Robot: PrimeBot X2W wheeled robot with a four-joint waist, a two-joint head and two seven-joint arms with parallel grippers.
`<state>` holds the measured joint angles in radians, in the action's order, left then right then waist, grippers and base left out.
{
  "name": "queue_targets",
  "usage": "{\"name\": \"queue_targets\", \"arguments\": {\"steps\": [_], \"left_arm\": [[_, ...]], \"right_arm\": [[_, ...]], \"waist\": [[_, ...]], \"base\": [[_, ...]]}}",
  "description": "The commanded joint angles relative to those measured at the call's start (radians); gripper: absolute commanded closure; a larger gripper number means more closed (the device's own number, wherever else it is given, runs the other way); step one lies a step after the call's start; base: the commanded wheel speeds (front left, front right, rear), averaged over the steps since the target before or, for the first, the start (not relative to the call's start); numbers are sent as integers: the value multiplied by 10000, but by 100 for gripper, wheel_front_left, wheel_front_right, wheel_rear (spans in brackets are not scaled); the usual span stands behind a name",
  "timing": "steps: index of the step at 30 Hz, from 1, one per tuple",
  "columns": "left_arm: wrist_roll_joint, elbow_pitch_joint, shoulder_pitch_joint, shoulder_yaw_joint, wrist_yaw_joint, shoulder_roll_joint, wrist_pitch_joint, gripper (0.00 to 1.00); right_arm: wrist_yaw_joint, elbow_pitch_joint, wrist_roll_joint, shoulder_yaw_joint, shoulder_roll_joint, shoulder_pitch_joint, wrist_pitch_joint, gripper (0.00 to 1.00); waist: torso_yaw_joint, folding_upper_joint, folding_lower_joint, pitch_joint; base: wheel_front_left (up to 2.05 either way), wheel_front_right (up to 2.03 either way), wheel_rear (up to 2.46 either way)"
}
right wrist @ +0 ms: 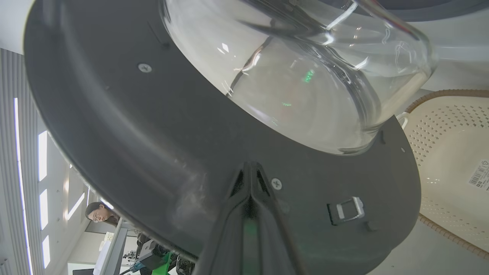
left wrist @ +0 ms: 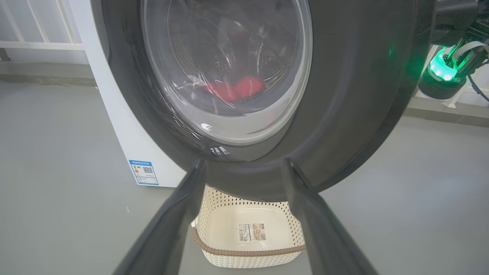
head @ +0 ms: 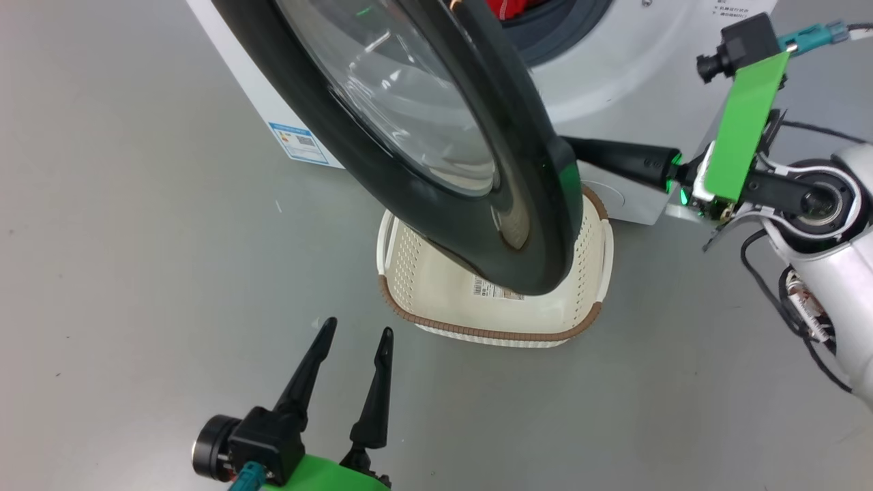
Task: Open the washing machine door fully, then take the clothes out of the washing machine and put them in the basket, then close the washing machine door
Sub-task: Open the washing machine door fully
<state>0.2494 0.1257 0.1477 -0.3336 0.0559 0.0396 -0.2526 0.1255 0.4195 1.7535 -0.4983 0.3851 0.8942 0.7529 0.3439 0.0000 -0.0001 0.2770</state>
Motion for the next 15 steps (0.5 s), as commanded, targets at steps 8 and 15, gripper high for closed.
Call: {"name": "queue_targets", "arguments": {"steps": [8, 15], "left_arm": [[8, -292, -152, 341, 120, 106, -92, 0], [-37, -315, -470, 463, 134, 106, -92, 0]], "right_arm": [[52, -512, -426, 54, -550, -768, 282, 100], [52, -739, -672, 212, -908, -1332, 333, 100]], "waist": [[185, 0, 1, -308], [425, 0, 1, -702]], "base": [[0, 0, 0], [0, 0, 0]]}}
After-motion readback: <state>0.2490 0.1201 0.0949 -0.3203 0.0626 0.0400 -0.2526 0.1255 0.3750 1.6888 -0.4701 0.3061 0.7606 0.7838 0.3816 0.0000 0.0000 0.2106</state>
